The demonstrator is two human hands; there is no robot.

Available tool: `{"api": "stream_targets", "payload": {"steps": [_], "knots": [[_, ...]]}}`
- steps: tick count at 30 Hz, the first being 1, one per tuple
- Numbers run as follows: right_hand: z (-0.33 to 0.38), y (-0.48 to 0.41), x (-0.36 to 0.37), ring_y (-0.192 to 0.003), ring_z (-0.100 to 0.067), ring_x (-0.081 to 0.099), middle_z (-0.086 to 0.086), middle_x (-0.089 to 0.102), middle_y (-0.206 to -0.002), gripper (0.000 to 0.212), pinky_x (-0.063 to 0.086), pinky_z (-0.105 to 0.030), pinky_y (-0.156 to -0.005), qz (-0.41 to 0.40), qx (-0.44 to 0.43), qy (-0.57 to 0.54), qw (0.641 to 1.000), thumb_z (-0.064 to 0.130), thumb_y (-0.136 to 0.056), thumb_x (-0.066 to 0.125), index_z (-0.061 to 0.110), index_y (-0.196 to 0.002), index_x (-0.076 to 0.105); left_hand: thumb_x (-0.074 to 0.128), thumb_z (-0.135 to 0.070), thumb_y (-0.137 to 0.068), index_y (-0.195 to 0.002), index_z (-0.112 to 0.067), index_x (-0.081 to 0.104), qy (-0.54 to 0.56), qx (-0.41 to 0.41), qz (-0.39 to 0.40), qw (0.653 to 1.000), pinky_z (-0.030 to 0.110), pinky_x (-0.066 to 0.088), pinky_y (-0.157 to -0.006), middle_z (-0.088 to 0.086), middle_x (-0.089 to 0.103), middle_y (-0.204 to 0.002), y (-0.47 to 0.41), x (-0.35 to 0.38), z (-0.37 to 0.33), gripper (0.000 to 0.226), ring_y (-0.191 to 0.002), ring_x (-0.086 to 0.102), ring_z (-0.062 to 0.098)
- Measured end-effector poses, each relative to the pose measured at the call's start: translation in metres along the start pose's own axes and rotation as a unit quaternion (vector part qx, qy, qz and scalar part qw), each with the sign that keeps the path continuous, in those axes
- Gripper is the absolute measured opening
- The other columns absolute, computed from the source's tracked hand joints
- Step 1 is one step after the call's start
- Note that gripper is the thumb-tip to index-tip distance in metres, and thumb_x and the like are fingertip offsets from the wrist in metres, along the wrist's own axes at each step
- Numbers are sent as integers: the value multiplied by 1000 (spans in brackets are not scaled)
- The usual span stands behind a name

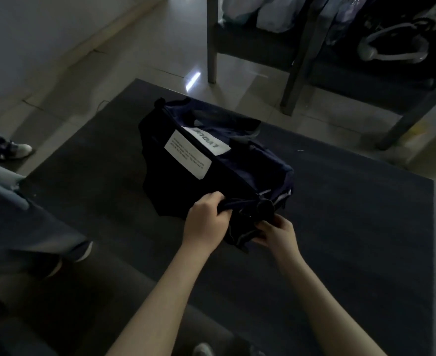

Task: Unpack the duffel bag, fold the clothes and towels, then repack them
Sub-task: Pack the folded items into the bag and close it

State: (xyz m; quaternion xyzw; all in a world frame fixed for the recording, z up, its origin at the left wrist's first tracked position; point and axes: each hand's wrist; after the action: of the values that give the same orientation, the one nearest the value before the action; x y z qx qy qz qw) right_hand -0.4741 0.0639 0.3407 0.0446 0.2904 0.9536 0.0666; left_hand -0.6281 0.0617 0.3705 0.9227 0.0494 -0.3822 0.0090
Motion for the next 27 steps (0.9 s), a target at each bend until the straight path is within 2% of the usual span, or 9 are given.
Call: {"api": "stream_targets", "payload": {"steps": [3, 5, 8, 10, 14, 17, 19, 22, 27], "knots": [[-18, 11, 0, -78, -21, 68, -12, 69, -91, 17, 57, -24, -59, 24, -2, -5, 1000, -3, -90, 54, 1, -105, 62, 60, -43, -84, -99, -13, 63, -15, 27, 15, 999, 34, 52, -77, -1, 56, -103, 17, 11, 6, 33, -90, 58, 16], [-26, 14, 5, -72, -20, 70, -10, 72, -88, 16, 58, -25, -60, 53, -22, -19, 998, 1, -92, 54, 4, -103, 65, 55, -56, -77, -108, -14, 58, -58, 59, 10, 997, 39, 51, -87, 2, 51, -119, 25, 21, 15, 53, -104, 56, 19], [-31, 9, 9, -65, -16, 68, 0, 72, -71, 16, 56, -25, -57, 48, -80, -21, 995, 0, -90, 56, 10, -84, 67, 66, -58, -69, -127, -13, 48, -114, 107, 6, 988, 47, 46, -97, 6, 41, -138, 32, 34, 28, 75, -125, 45, 25], [-36, 3, 6, -67, -17, 67, 1, 71, -67, 22, 54, -32, -62, 39, -122, 21, 992, 4, -88, 60, 16, -72, 68, 64, -61, -65, -126, -11, 48, -156, 137, -27, 978, 48, 47, -95, 8, 43, -139, 32, 43, 32, 81, -126, 45, 27], [-44, -10, -7, -75, -14, 55, -6, 58, -80, 21, 41, -29, -68, 15, -222, 126, 967, 16, -86, 66, 15, -65, 67, 75, -45, -66, -113, -6, 55, -203, 167, -121, 957, 46, 51, -84, 12, 54, -127, 30, 61, 33, 64, -114, 56, 31], [-47, -13, -14, -79, -1, 51, -1, 51, -85, 16, 39, -11, -69, -1, -290, 119, 950, 17, -86, 67, 8, -74, 70, 80, -30, -67, -104, -4, 59, -217, 203, -163, 941, 43, 55, -76, 14, 61, -117, 27, 71, 37, 49, -101, 62, 32], [-53, -19, -14, -80, 0, 52, 0, 53, -89, 11, 37, -3, -68, -9, -320, 104, 942, 15, -86, 66, 12, -77, 71, 80, -24, -70, -100, -2, 61, -238, 224, -181, 928, 41, 55, -69, 16, 63, -111, 24, 75, 40, 42, -92, 64, 34], [-63, -22, -18, -91, -11, 59, -3, 62, -99, 13, 43, -17, -80, 14, -343, 60, 937, 8, -87, 63, 20, -87, 67, 73, -23, -80, -104, -1, 61, -271, 233, -199, 912, 40, 52, -65, 16, 63, -107, 24, 72, 39, 35, -88, 62, 35], [-80, -13, -41, -86, -11, 57, 7, 62, -88, 26, 43, -23, -75, 23, -345, 53, 937, -4, -86, 59, 18, -99, 61, 53, -31, -94, -126, -12, 46, -306, 152, -169, 925, 38, 43, -85, 7, 52, -124, 36, 66, 22, 38, -109, 52, 27]]}}
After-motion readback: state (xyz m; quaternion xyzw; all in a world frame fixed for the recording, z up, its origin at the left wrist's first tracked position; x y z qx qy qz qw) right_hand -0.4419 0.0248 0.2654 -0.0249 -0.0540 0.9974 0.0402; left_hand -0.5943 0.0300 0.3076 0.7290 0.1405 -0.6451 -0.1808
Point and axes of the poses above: each hand's wrist, its own y-axis away from the middle knuckle, its own x-axis out of the palm, z = x × y
